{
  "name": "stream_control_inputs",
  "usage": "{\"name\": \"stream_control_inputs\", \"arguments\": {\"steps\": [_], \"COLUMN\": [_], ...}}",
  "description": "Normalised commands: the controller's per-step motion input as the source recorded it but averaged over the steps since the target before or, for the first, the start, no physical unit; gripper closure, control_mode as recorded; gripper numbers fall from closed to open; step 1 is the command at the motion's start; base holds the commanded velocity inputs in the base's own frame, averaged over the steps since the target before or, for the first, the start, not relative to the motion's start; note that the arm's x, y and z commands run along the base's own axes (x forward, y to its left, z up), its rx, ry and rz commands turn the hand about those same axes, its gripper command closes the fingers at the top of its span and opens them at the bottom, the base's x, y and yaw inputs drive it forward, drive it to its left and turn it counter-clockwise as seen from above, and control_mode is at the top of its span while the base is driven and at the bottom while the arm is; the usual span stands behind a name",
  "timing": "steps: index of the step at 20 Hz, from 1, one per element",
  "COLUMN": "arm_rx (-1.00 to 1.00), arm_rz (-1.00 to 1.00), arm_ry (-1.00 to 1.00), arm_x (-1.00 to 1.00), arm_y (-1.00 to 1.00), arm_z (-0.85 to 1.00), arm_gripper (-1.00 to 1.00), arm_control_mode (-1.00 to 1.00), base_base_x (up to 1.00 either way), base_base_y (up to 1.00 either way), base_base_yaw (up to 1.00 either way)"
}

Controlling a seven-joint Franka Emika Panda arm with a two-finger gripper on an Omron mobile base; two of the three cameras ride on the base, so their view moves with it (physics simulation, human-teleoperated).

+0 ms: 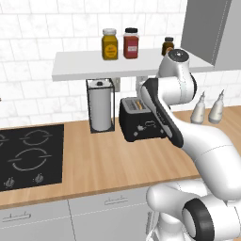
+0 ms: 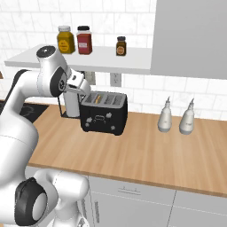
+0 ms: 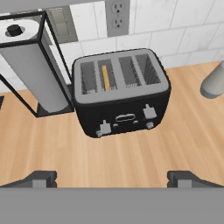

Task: Start the toaster. Once the lever pops up, take the bread to the plate on the dining counter.

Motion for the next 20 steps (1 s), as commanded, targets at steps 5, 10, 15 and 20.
{"name": "stream_control_inputs", "arguments": {"steps": [5, 10, 15, 20], "arm_rx": [0.00, 0.00, 0.00, 0.00], "arm_rz": [0.00, 0.00, 0.00, 0.00], "arm_ry": [0.00, 0.00, 0.00, 0.00], "arm_x": [0.00, 0.00, 0.00, 0.00], "arm_y": [0.00, 0.00, 0.00, 0.00], "arm_z": [0.00, 0.00, 0.00, 0.00], "arm_gripper": [-1.00, -1.00, -1.00, -1.00], "arm_control_mode": [-1.00, -1.00, -1.00, -1.00], "base_base_x": [0.00, 0.00, 0.00, 0.00], "base_base_y": [0.00, 0.00, 0.00, 0.00], "base_base_yaw": [0.00, 0.00, 0.00, 0.00]}}
